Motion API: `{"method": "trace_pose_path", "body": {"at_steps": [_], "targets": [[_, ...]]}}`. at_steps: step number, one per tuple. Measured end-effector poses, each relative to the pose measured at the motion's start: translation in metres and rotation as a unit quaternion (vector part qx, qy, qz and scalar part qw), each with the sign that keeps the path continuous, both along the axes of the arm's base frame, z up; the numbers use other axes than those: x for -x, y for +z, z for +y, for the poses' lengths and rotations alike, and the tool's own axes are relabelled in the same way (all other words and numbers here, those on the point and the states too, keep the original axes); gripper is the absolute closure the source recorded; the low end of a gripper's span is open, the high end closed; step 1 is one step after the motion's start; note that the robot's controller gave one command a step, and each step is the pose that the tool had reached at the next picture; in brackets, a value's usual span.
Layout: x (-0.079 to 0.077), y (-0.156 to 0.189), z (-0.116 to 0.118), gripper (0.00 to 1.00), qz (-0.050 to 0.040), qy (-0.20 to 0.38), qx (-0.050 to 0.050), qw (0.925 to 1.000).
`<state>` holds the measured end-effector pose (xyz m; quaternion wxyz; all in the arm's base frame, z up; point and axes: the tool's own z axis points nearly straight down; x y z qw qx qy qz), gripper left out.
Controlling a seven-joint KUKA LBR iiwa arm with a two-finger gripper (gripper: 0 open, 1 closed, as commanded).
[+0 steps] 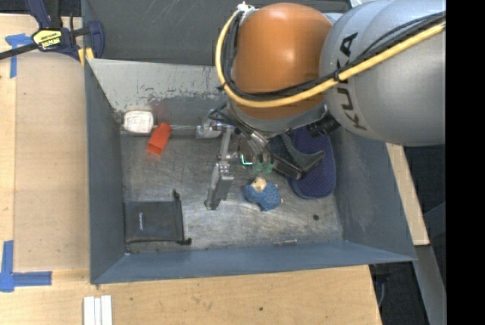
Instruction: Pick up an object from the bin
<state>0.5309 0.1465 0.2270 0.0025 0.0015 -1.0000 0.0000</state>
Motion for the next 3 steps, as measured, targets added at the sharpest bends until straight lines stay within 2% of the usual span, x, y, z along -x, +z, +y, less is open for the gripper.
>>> {"method": "trace_pose_path", "body": {"at_steps": [1, 2, 3], "targets": [[0.02, -0.085, -0.121, 0.0, -0.0007, 0.122, 0.001, 0.9925], [-0.073, -0.128, -0.136, 0.0, -0.0052, 0.088, -0.006, 0.9961], [-0.043, -0.151, -0.128, 0.0, -0.0079, 0.159, -0.002, 0.9872]]}}
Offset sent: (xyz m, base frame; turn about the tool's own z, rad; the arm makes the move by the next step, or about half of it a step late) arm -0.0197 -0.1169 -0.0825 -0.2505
